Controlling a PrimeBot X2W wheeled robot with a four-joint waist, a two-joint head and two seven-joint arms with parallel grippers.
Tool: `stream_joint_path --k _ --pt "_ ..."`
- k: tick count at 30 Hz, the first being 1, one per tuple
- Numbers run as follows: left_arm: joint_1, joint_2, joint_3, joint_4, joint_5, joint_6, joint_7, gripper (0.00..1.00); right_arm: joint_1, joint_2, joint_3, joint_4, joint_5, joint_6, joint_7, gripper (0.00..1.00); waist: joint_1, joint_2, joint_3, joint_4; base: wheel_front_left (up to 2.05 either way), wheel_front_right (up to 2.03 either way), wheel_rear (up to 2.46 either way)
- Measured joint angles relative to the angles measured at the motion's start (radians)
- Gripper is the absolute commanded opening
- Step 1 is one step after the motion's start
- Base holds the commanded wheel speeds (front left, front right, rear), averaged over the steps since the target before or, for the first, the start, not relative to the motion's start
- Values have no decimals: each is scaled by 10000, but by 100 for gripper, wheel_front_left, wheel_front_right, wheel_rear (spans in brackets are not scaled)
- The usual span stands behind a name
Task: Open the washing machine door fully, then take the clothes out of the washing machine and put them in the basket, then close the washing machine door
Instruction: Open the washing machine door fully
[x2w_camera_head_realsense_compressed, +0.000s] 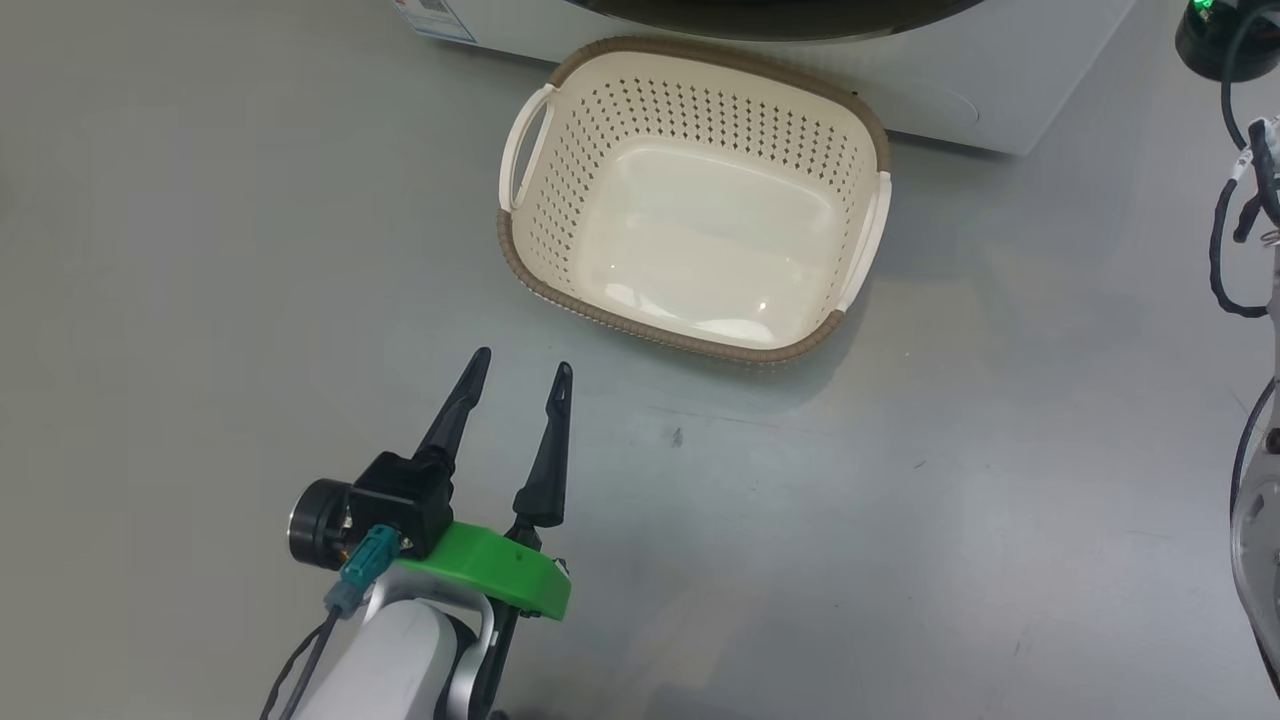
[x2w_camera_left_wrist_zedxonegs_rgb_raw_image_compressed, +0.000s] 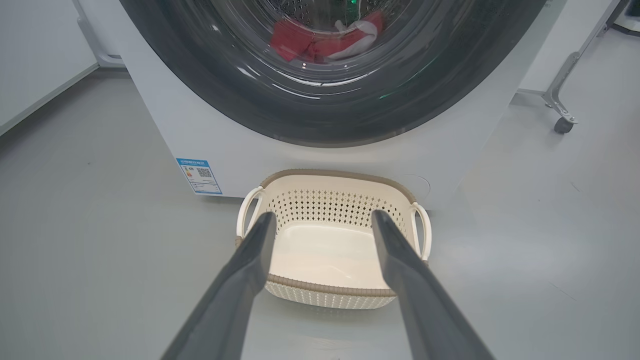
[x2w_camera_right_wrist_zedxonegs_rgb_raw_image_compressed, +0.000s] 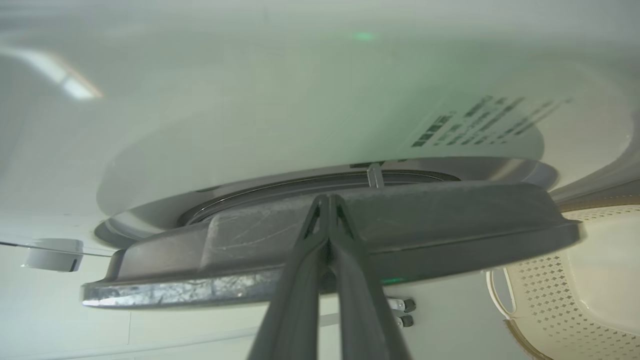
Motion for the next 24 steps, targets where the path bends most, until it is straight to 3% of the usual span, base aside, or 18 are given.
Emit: stream_joint_path --k 24 --pt "0 -25 -180 -48 -151 0 0 100 -972 -211 -56 1225 73 0 447 0 0 0 116 283 0 0 0"
